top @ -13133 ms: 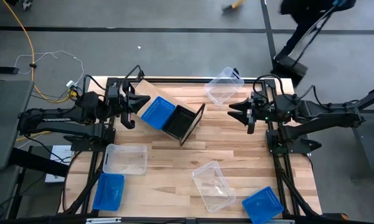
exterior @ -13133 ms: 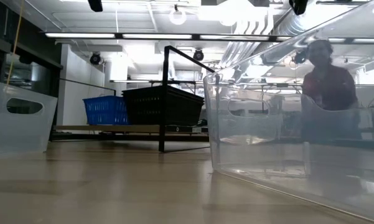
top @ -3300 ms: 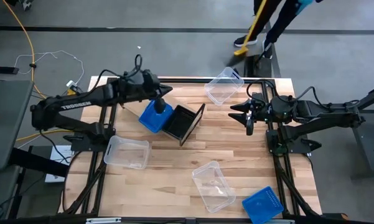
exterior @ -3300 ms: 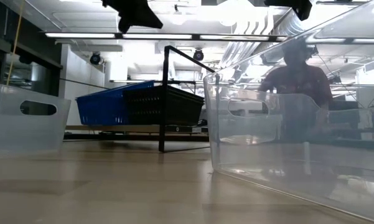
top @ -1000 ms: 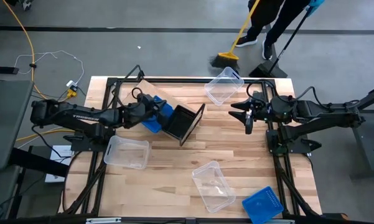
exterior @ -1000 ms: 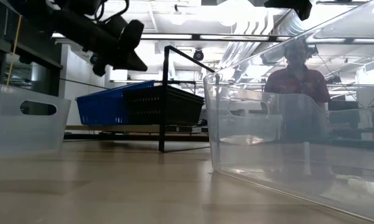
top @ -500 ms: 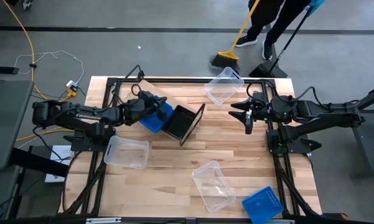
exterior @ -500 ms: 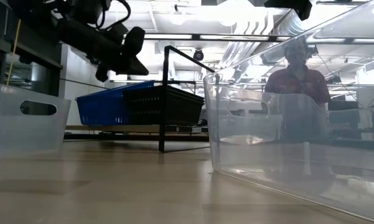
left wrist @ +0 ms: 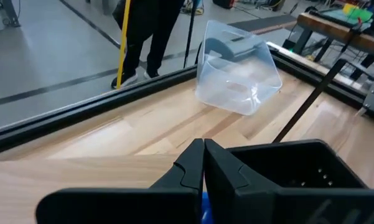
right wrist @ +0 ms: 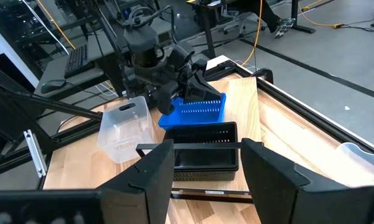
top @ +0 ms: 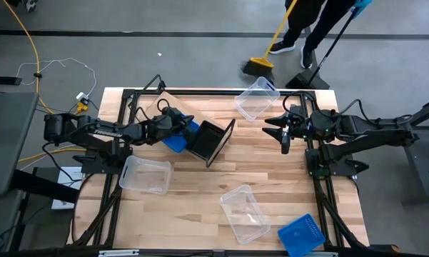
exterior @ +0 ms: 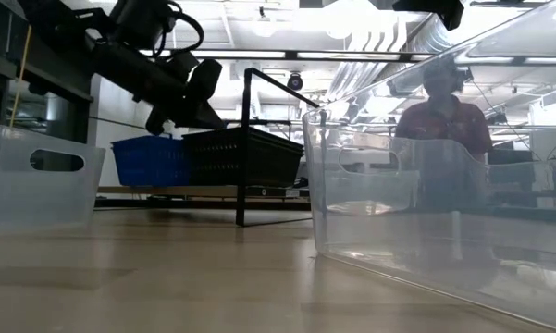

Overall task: Stack baskets on shelf by color
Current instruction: Stack the left blue bin on top of the other blue bin on the shelf, then stack the blue bin on top of the other blue bins on the shelf

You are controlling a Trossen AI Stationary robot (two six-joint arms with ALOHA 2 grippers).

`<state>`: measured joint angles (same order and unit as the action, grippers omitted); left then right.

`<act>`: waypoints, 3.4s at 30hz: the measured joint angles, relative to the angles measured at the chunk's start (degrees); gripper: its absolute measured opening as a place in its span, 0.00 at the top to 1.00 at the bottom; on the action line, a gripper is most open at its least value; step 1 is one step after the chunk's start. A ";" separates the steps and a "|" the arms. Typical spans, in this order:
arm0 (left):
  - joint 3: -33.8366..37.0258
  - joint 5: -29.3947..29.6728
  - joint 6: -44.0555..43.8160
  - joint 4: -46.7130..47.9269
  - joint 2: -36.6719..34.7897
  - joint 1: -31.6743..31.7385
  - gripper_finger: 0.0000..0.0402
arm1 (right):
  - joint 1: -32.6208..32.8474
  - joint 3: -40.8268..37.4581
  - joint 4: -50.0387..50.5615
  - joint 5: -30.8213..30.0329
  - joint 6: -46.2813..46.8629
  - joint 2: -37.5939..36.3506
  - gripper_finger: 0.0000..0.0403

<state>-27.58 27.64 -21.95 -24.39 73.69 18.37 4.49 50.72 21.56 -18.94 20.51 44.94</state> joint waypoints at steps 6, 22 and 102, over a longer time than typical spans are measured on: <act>-0.13 -3.49 9.00 0.54 -6.52 0.12 1.00 | 0.00 0.00 -0.01 0.00 0.40 0.00 0.57; -17.96 -9.23 11.22 68.74 -25.55 1.75 1.00 | 0.02 0.00 -0.02 -0.61 2.58 0.04 0.57; -20.89 -12.32 5.72 55.92 -30.69 -17.51 1.00 | 5.39 10.85 23.67 23.76 19.05 10.85 0.57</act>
<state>-48.47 15.32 -16.23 31.54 42.99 0.86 9.88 61.57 45.23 4.82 39.57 55.79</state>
